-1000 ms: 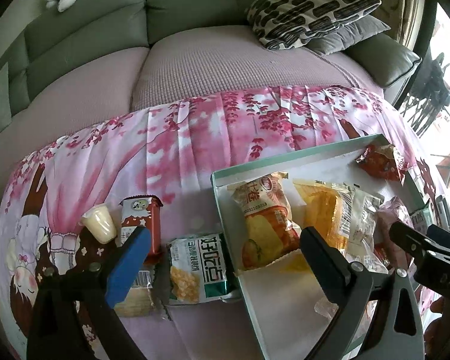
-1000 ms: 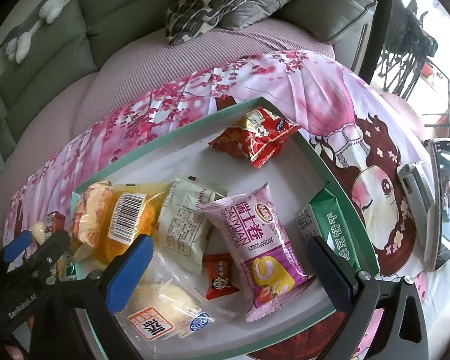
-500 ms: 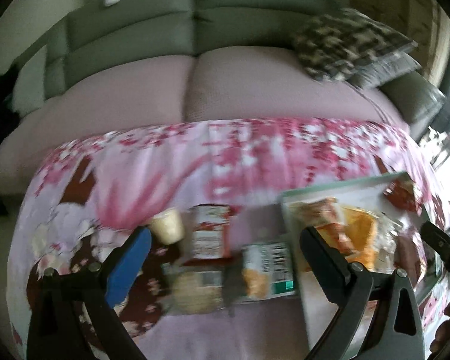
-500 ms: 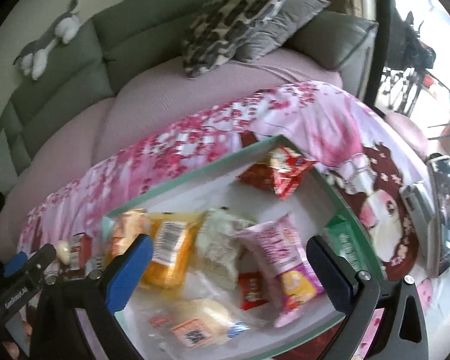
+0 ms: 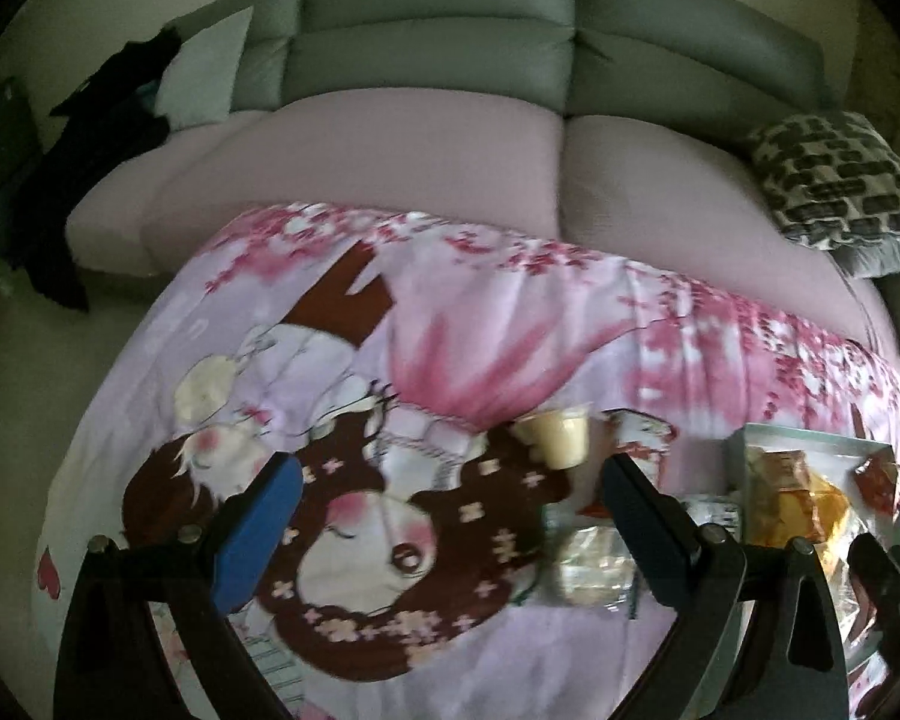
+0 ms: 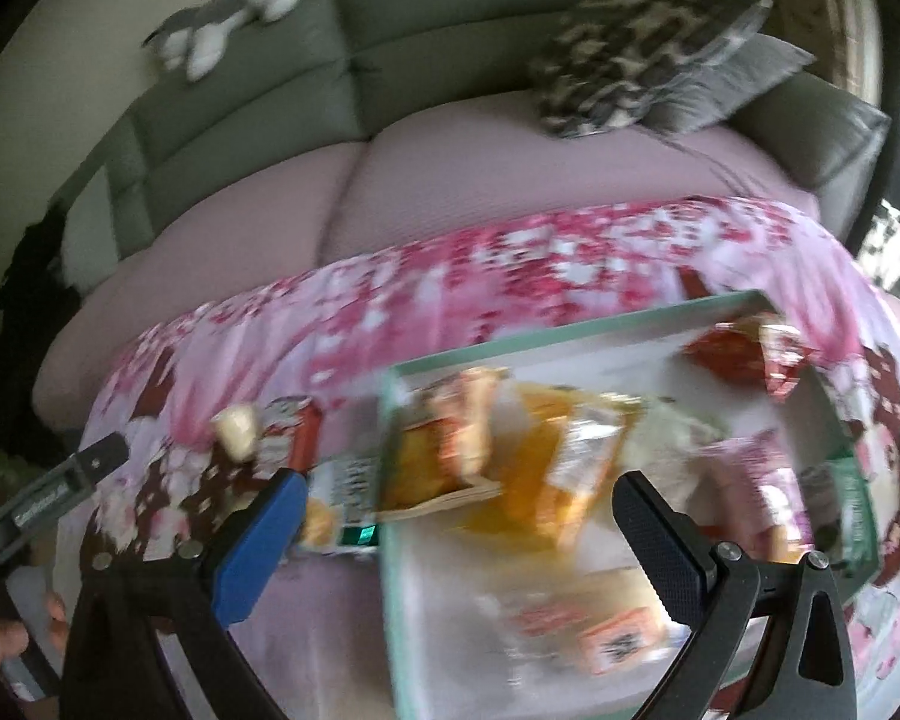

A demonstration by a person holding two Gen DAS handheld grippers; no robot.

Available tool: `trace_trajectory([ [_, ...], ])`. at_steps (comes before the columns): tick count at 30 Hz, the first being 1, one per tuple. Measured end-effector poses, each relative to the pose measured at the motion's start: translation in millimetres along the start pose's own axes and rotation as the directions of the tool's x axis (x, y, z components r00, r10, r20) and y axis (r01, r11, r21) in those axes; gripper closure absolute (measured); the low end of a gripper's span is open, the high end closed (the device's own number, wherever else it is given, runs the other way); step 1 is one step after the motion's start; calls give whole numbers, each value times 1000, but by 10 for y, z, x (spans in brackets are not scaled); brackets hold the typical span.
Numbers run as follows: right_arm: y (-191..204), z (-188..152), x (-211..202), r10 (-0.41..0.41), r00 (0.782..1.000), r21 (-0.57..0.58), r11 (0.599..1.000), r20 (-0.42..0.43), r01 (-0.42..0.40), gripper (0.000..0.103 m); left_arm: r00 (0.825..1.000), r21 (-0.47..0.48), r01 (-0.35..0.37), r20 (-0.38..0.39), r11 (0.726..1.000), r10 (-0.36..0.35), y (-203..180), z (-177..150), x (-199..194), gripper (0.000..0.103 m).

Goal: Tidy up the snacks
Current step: 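Reach the left gripper to the clear-wrapped round bread and grasp it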

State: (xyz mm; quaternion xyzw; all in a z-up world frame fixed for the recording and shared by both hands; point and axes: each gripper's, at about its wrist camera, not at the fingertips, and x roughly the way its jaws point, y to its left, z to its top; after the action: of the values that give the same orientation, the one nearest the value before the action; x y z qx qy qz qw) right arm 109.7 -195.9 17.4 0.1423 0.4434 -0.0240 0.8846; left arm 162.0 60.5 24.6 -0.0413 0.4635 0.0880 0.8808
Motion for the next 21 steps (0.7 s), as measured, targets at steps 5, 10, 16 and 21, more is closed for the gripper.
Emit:
trace_trajectory([
  [5,303,-100,129,42,998,-55,998,-41,-44,0,1000,-34,4,-26,999,-4,151,-68,35,4],
  [10,601,-222,270,80,992,-117,989,-95,-91,0,998,-47,30,-50,998,-32,193,-177,98,4],
  [16,764,-334,385,63,989,-166,983,-131,-84,0,994,-69,53,-97,996,-60,219,-277,261,4],
  [21,715,-339,452,35,989,-159,986,-142,-58,1,991,-46,62,-120,997,-67,159,-319,382,4],
])
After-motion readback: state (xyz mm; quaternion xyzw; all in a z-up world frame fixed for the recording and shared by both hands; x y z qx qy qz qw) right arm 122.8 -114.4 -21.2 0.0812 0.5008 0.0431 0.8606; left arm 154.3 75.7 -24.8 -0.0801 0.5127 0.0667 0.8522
